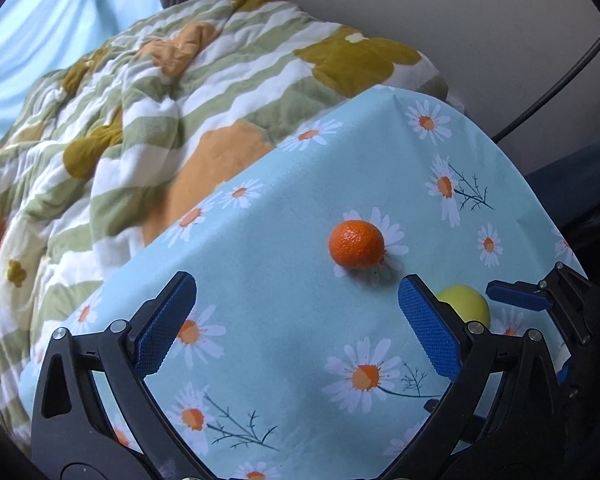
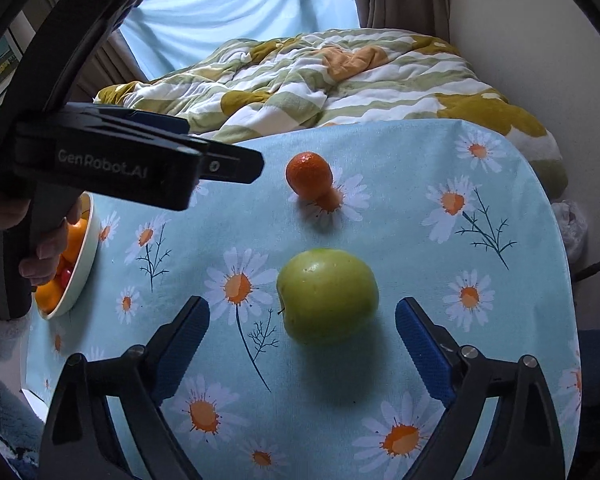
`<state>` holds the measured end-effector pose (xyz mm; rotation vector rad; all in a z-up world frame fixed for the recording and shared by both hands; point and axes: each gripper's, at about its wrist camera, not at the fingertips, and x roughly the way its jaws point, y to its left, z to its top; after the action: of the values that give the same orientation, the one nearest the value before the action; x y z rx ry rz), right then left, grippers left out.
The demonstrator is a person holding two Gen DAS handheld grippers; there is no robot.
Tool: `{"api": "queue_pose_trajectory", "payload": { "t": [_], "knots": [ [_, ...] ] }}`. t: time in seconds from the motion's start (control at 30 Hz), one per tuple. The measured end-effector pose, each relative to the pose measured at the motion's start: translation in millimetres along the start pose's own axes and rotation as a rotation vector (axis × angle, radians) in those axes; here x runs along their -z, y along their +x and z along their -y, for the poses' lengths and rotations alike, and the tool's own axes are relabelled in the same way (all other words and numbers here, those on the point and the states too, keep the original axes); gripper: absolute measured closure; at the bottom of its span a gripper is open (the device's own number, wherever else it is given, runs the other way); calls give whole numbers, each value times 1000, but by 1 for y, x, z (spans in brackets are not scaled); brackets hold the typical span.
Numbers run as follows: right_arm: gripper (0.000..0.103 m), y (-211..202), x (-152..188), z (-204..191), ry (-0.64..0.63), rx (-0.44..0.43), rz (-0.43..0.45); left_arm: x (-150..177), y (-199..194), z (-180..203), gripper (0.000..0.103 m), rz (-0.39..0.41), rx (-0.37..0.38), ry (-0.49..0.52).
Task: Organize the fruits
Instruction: 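Grasp the mandarin with the left tool while the right tool grasps the green apple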
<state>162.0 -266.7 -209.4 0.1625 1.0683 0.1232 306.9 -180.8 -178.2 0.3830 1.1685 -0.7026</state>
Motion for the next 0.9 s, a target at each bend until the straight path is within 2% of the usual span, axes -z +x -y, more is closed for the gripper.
{"api": "queue_pose_trajectory", "payload": {
  "t": [0.03,0.23,0.3,0.33,0.4,0.57,0.67,0.9],
  "knots": [
    [14,2,0,1,-2,1,-1,-2,4,2,0,-6,11,6],
    [16,10,-3,8,16,-15,-4,-13,28,14,19,-45,47,52],
    [16,11,-3,9,15,-12,-7,-15,35,18,30,-58,63,66],
    [18,12,-4,9,12,-8,-8,-16,38,19,33,-65,71,71],
    [29,14,-5,9,7,-4,-19,-15,44,22,47,-84,91,80],
    [34,17,-4,9,-4,3,-30,-13,45,28,61,-85,102,107],
    [41,19,-4,9,-8,0,-35,-13,43,26,61,-83,103,86],
    [46,19,-5,10,-14,6,-26,-8,40,16,61,-79,80,46]
  ]
}}
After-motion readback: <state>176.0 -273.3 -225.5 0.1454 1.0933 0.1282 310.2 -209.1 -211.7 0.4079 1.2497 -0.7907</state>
